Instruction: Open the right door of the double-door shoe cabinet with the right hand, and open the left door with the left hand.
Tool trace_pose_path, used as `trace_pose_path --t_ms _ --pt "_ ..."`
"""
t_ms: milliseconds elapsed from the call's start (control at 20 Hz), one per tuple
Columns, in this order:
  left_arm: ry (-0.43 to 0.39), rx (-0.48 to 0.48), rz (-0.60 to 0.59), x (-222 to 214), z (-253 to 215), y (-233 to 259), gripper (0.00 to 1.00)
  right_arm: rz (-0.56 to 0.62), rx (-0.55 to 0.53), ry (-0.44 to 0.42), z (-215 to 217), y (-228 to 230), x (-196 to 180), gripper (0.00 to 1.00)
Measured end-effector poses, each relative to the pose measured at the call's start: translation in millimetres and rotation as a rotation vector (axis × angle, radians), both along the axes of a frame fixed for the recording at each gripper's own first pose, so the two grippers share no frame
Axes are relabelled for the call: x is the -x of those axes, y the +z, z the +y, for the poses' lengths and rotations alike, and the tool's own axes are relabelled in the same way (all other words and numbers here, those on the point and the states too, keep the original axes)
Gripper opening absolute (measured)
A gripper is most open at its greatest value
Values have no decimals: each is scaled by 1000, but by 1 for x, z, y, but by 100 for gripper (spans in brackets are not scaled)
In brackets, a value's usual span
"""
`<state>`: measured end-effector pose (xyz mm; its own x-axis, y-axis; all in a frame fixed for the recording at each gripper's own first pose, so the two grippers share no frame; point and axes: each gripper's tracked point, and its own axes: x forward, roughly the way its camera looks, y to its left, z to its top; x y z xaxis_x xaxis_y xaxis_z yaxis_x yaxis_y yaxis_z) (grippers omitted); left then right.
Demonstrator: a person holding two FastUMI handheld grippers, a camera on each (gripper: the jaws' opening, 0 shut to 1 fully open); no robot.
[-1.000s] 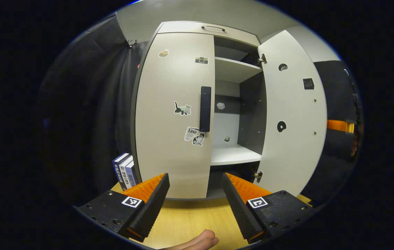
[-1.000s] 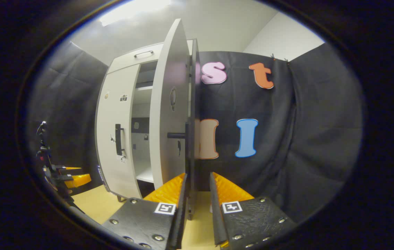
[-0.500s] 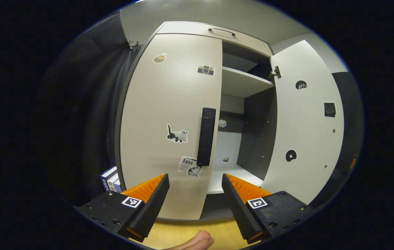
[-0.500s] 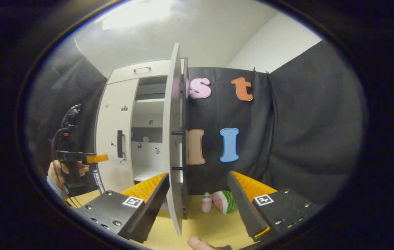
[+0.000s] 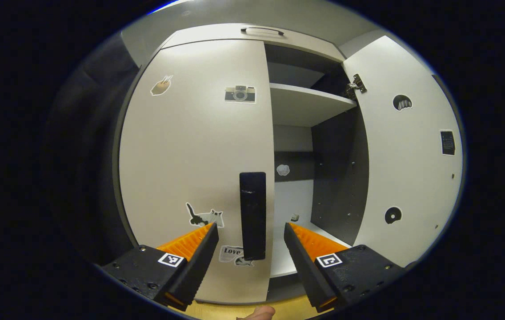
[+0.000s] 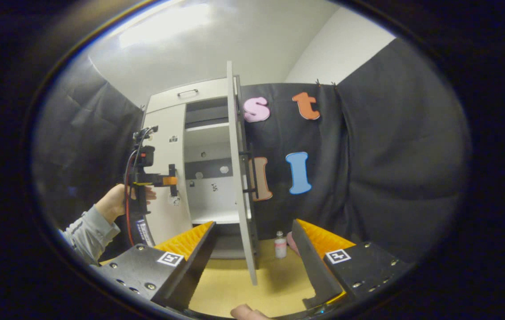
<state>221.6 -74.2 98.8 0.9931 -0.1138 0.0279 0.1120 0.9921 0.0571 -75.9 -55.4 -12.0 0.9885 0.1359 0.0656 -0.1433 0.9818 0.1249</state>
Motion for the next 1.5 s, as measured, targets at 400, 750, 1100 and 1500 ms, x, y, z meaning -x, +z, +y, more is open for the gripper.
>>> trace_pose_path --t_ms 400,750,1100,1500 --pt "16 91 85 -32 3 -16 52 28 -3 30 16 -23 30 100" --pt "59 -2 24 -39 0 -9 35 30 -22 -6 8 -24 50 97" --pt "63 15 46 -37 1 -12 30 24 -2 -53 5 -22 74 100" --pt "67 8 50 -17 4 -11 25 28 16 -83 6 -31 101 96"
